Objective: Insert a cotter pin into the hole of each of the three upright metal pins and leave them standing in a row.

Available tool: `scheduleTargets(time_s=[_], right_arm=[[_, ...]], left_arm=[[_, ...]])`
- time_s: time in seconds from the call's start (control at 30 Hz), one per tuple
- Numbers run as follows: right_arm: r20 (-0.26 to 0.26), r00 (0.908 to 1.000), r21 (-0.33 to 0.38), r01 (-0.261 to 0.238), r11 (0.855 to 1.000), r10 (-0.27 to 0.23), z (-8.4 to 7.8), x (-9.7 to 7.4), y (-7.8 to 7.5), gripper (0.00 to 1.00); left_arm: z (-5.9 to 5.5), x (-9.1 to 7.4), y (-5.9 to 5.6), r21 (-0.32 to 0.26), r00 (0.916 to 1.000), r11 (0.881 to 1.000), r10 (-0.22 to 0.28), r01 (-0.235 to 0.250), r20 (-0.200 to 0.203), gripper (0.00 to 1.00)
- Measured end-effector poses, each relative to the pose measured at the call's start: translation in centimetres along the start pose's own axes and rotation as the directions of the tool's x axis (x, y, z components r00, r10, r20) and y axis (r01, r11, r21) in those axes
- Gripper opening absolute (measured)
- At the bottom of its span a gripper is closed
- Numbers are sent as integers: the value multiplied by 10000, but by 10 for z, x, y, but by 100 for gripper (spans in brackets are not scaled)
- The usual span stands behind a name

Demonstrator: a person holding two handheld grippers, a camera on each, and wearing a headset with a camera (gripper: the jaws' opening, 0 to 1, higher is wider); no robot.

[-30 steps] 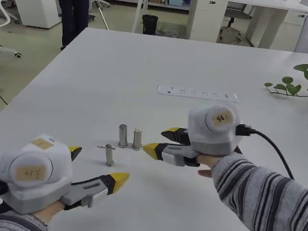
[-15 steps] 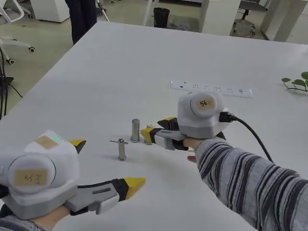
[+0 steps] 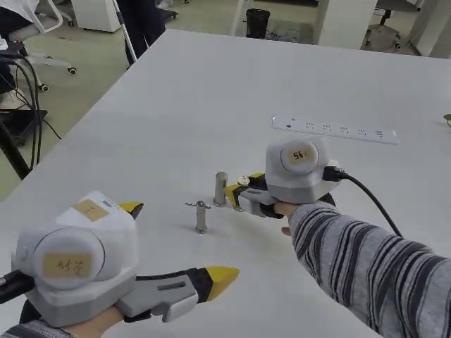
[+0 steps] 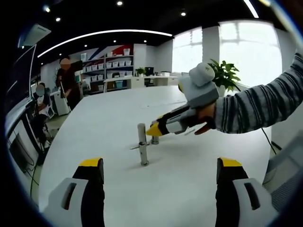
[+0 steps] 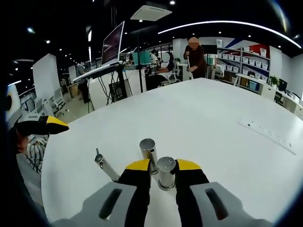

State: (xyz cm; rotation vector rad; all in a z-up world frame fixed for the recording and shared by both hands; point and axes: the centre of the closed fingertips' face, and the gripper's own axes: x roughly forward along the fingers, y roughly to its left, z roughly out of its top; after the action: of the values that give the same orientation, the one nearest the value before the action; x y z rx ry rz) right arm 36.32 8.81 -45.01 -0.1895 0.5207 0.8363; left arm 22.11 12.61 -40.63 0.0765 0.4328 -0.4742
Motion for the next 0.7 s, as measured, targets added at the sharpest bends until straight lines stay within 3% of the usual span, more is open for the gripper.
scheduleTargets(time_s=[0.33,0.57,0.7], right_arm=[[-222,9992,-204,334,9992,-339,0,-10,-4,9],[-100,9986,-111,513,9986,-514,-3,-33,-3,9],[-184,9979,-113,626,9980,-628,-9,-49,-1,9]], left_arm=[[-6,-2,3,178,9997,9997,181,-178,-184,99],[-11,0,5,166,9993,9995,281,-277,-266,99],[-8,2,6,196,9994,9994,300,-297,-169,99]])
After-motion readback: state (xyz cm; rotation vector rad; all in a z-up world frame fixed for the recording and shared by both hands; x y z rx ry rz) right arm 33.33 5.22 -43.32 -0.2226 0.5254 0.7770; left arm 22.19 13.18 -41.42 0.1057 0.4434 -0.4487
